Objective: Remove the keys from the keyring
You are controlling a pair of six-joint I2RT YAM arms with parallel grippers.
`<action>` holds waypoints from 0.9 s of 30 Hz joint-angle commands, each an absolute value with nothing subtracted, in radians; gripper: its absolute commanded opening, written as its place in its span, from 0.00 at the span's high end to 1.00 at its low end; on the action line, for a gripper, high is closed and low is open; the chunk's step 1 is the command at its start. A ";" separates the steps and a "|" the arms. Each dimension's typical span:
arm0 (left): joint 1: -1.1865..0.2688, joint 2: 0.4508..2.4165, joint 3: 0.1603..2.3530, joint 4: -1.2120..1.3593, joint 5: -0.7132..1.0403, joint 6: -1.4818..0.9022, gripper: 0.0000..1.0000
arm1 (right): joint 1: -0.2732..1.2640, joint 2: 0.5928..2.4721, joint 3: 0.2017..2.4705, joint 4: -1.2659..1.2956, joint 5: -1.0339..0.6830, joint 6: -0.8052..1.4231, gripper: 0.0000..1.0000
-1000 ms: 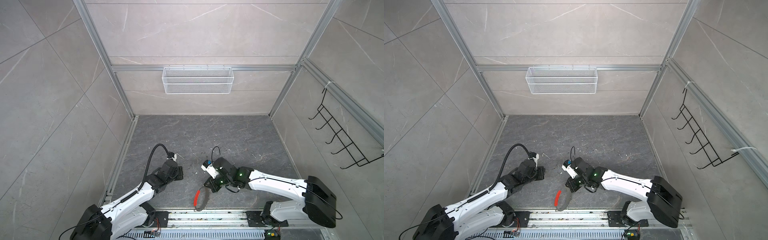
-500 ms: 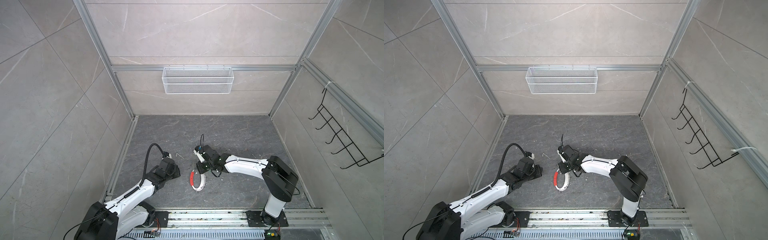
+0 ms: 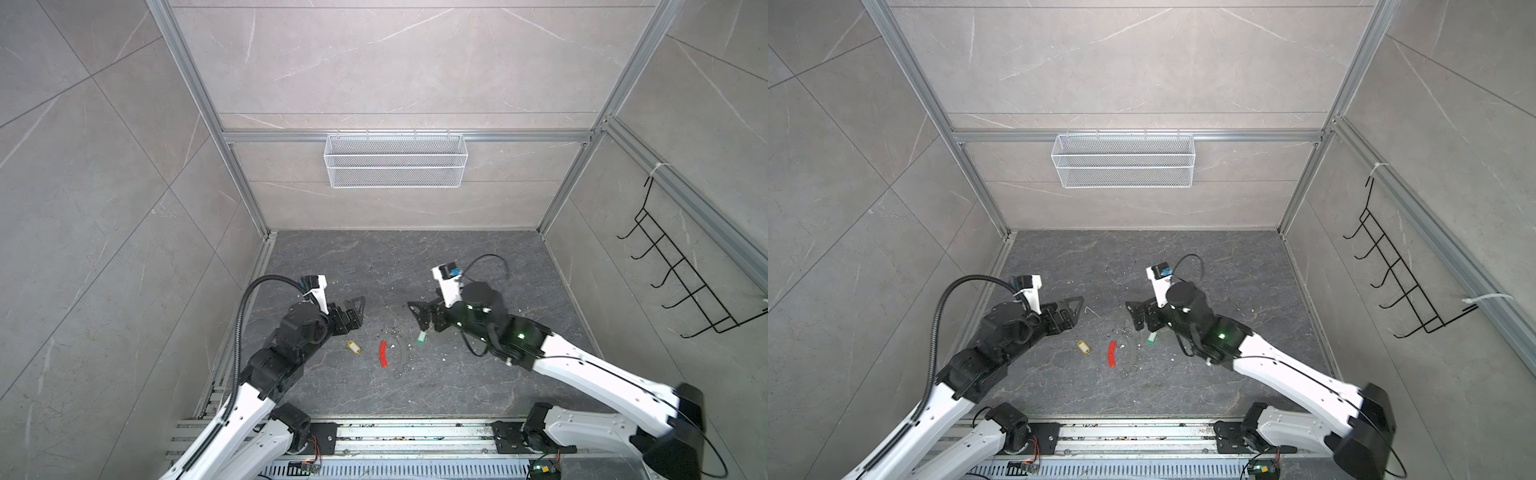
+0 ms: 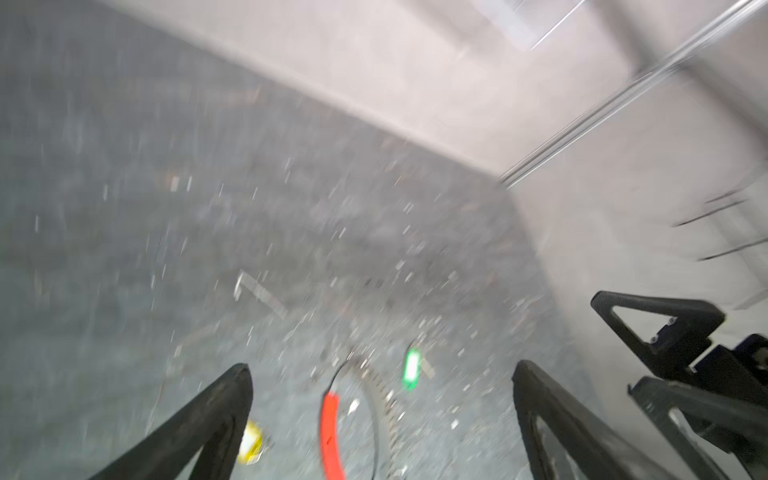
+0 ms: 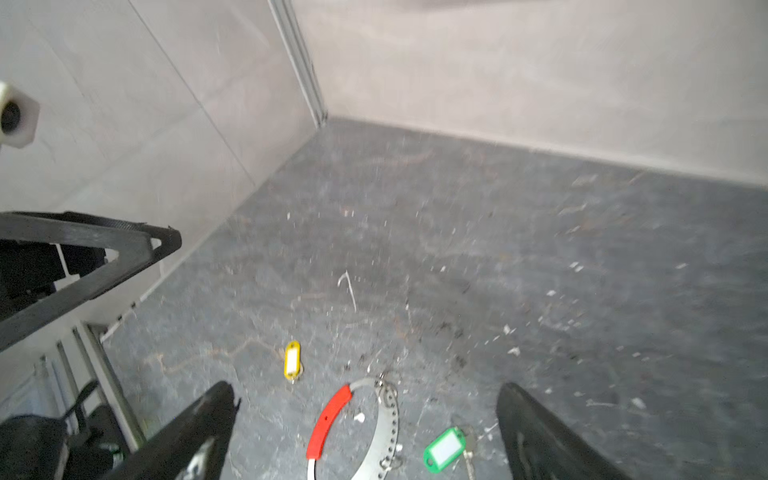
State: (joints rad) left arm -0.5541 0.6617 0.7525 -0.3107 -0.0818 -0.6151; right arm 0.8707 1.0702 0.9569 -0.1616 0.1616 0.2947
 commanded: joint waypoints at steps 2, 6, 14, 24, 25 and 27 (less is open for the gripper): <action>-0.555 0.592 0.768 -0.269 -0.136 -0.521 0.00 | 0.873 0.953 0.898 -0.295 0.343 0.272 0.00; -0.555 0.588 0.752 -0.226 -0.065 -0.537 0.01 | 0.874 0.834 0.880 -0.396 0.402 0.303 0.00; -0.555 0.589 0.787 -0.279 -0.053 -0.553 0.00 | 0.874 0.743 0.918 -0.512 0.365 0.337 0.00; -0.554 0.719 0.842 -0.203 -0.196 -0.435 0.00 | 0.873 0.736 0.882 -0.452 0.445 0.338 0.00; -0.552 0.746 0.841 -0.174 -0.205 -0.415 0.00 | 0.874 0.752 0.884 -0.454 0.465 0.351 0.00; -0.536 0.820 0.854 -0.123 -0.247 -0.335 0.00 | 0.873 0.783 0.883 -0.451 0.511 0.387 0.00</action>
